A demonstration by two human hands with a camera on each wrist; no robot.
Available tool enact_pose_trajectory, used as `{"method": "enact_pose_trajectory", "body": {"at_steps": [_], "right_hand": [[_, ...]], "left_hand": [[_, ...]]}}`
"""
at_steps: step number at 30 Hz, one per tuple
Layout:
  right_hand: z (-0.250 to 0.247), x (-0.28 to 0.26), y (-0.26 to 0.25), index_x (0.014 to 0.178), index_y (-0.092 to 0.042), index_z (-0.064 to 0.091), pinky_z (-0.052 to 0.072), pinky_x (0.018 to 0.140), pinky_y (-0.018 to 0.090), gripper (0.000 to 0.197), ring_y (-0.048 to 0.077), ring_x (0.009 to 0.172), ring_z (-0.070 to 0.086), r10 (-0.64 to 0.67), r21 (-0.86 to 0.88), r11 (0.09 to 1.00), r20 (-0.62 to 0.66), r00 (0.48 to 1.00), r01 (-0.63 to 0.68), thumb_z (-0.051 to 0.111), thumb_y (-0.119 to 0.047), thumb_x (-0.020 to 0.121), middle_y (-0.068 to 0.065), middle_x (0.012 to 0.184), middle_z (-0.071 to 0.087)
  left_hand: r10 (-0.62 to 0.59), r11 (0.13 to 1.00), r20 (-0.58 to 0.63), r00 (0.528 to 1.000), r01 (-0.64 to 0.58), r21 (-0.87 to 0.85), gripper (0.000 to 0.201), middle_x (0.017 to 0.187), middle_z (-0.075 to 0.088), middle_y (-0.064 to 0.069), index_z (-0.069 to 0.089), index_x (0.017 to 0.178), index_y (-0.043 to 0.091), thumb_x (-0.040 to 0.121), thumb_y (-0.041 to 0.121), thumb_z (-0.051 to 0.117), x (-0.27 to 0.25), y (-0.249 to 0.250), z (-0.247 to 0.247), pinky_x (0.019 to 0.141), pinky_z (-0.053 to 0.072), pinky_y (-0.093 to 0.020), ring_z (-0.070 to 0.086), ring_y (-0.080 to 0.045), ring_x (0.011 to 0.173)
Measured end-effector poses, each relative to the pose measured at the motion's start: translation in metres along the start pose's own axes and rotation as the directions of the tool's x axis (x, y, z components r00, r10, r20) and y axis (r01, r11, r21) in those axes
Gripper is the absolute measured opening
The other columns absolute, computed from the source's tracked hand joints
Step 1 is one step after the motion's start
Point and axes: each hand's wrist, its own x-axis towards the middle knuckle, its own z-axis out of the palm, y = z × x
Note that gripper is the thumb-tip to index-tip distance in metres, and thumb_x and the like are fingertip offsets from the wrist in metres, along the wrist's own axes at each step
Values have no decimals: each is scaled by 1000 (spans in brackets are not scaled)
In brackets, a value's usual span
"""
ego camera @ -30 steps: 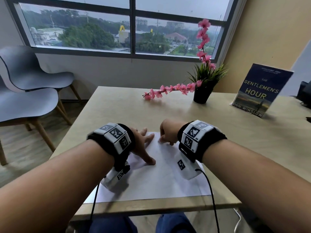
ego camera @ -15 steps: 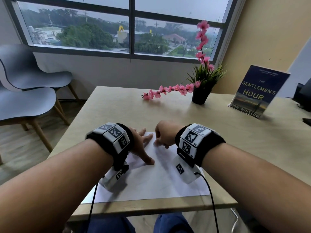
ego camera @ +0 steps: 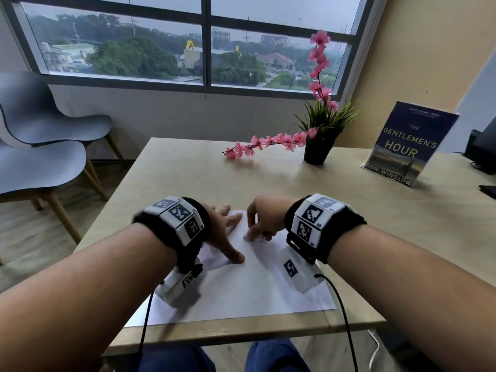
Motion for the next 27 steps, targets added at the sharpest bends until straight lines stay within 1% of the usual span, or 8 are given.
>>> {"method": "enact_pose_trajectory", "body": {"at_steps": [4, 8, 10, 13, 16, 20, 24, 27], "right_hand": [[-5, 2, 7, 104, -4, 70, 43, 57, 18, 27, 17, 72, 63, 59, 7, 998, -64, 996, -58, 65, -28, 91, 10, 91, 76], [4, -3, 2, 102, -8, 70, 44, 57, 19, 25, 14, 65, 62, -5, 25, 1000, 4, 1000, 5, 68, -29, 88, 0, 67, 69], [1, -4, 6, 100, -8, 71, 45, 58, 18, 27, 12, 58, 59, 23, 49, 999, 11, 1000, -24, 68, -32, 88, -1, 65, 67], [-6, -4, 12, 99, -4, 71, 40, 52, 16, 26, 10, 55, 55, 87, 8, 996, -37, 996, -87, 63, -28, 92, 6, 81, 74], [-1, -6, 6, 103, -2, 70, 40, 51, 16, 25, 15, 66, 62, 56, -35, 998, -44, 997, -58, 62, -23, 93, 10, 92, 76], [3, -13, 1, 101, -7, 70, 42, 53, 17, 24, 13, 60, 60, 21, -8, 1000, 27, 999, -21, 65, -28, 89, 2, 69, 70], [-6, -10, 11, 105, -2, 71, 43, 55, 21, 28, 18, 69, 60, 122, -52, 991, -38, 992, -124, 62, -25, 92, 10, 92, 76], [3, -11, 2, 106, -2, 70, 40, 53, 18, 29, 16, 72, 63, 71, -66, 995, -2, 997, -71, 59, -26, 94, 7, 90, 76]], "left_hand": [[-4, 1000, 0, 1000, 4, 2, 113, 159, -19, 7, -16, 147, 41, 65, 86, 48, -1, 1, -1, 119, 7, -53, -6, -24, 149], [-1, 1000, -8, 1000, 1, 1, 113, 159, -19, 7, -16, 147, 41, 65, 85, 48, 0, 1, 0, 119, 8, -52, -6, -25, 149], [-1, 1000, -11, 1000, 1, 5, 112, 159, -19, 7, -15, 148, 41, 66, 85, 48, -1, 2, -1, 119, 8, -51, -5, -25, 149], [1, 1000, -9, 1000, -1, -12, 112, 159, -19, 7, -14, 148, 41, 66, 84, 49, -1, 1, -1, 119, 7, -52, -6, -25, 149], [0, 1000, -11, 1000, -1, -26, 115, 159, -18, 7, -14, 147, 41, 63, 85, 51, 2, -1, 1, 119, 6, -53, -7, -25, 149], [1, 1000, -18, 1000, -1, -27, 115, 159, -18, 7, -14, 148, 41, 64, 85, 51, 2, -1, 1, 119, 6, -52, -7, -24, 149], [0, 1000, -13, 1000, -1, -31, 115, 159, -18, 7, -13, 148, 41, 63, 85, 51, 1, -1, 0, 119, 6, -52, -7, -25, 149], [0, 1000, -20, 1000, -1, -21, 115, 159, -19, 7, -14, 148, 41, 64, 85, 50, 2, 0, 1, 119, 6, -51, -6, -24, 149]]}}
